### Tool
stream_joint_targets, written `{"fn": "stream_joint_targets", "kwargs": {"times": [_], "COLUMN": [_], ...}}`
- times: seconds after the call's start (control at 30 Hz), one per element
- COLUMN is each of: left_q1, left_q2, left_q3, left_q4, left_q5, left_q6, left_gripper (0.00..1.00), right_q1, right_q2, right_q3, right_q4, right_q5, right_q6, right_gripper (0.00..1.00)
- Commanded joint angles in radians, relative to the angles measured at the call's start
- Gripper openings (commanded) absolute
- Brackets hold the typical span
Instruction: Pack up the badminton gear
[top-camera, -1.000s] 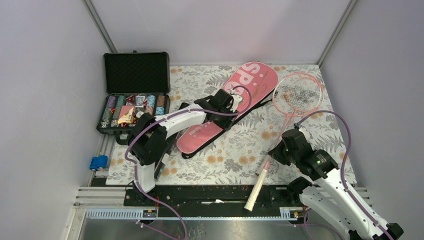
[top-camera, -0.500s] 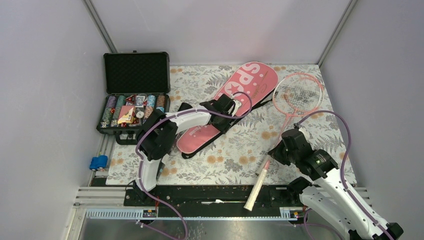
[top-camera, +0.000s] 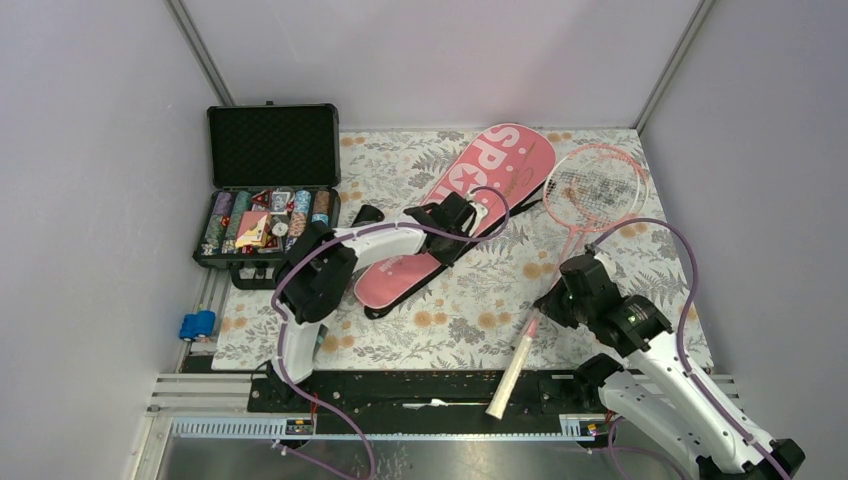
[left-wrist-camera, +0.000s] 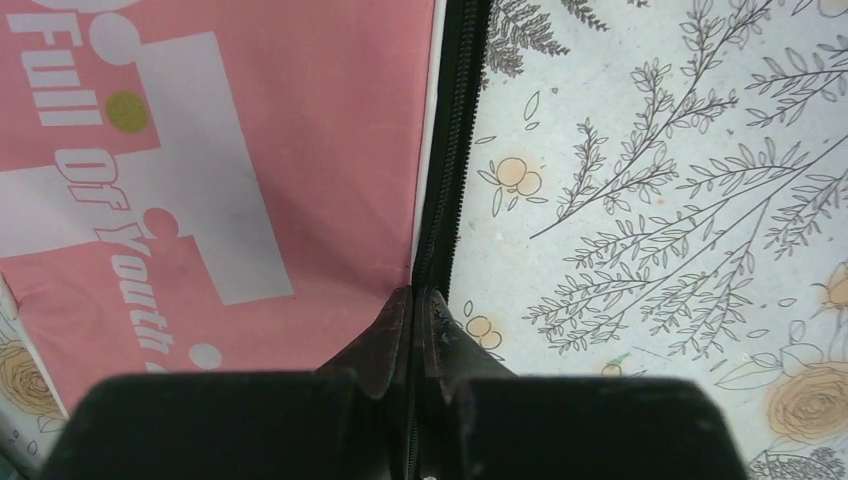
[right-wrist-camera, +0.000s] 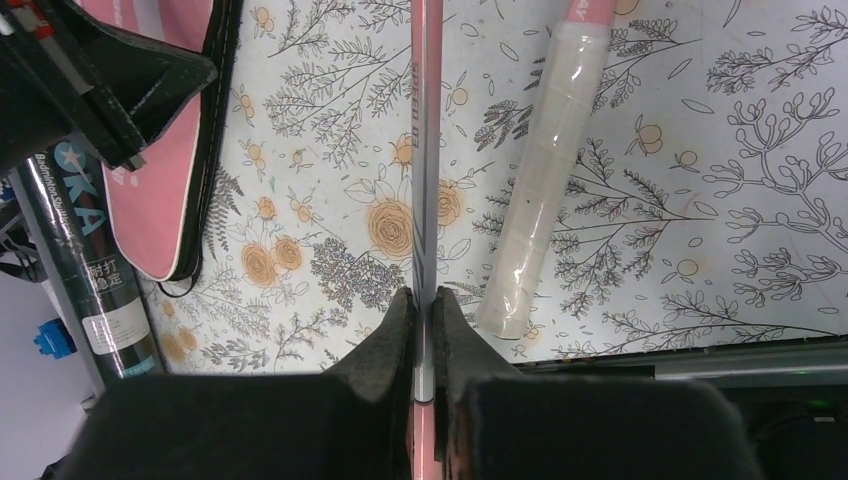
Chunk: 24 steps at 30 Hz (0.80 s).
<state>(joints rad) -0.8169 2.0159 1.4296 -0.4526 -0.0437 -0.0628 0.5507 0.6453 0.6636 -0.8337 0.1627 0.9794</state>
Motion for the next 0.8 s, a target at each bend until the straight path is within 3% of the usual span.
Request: {"fn": "stream_joint_targets", "kwargs": {"times": [0.0,0.43,0.77], "left_q1": [0.010,0.050,0.071], "left_q2": [-0.102,-0.221,-0.281], "left_q3": [0.020,-0.017,-0.117], "left_q4": [0.030,0.074,0.232], "left_q5": [0.062,0.201,0.333], "left_q6": [-0.059,-0.247,-0.418], "left_gripper": [0.00,0.00,0.00], "right_q1": [-0.003,-0.003,-0.003], "right_q2": [0.035,0.157,0.260], "right_q3": [0.011,-0.021,-0.028], "right_q4": [0.054,0.108,0.172], "right_q5": [-0.011,-0.069,-0.135], "right_q6": [-0.010,-0.042,-0.048], "right_gripper": [0.00,0.00,0.00]}}
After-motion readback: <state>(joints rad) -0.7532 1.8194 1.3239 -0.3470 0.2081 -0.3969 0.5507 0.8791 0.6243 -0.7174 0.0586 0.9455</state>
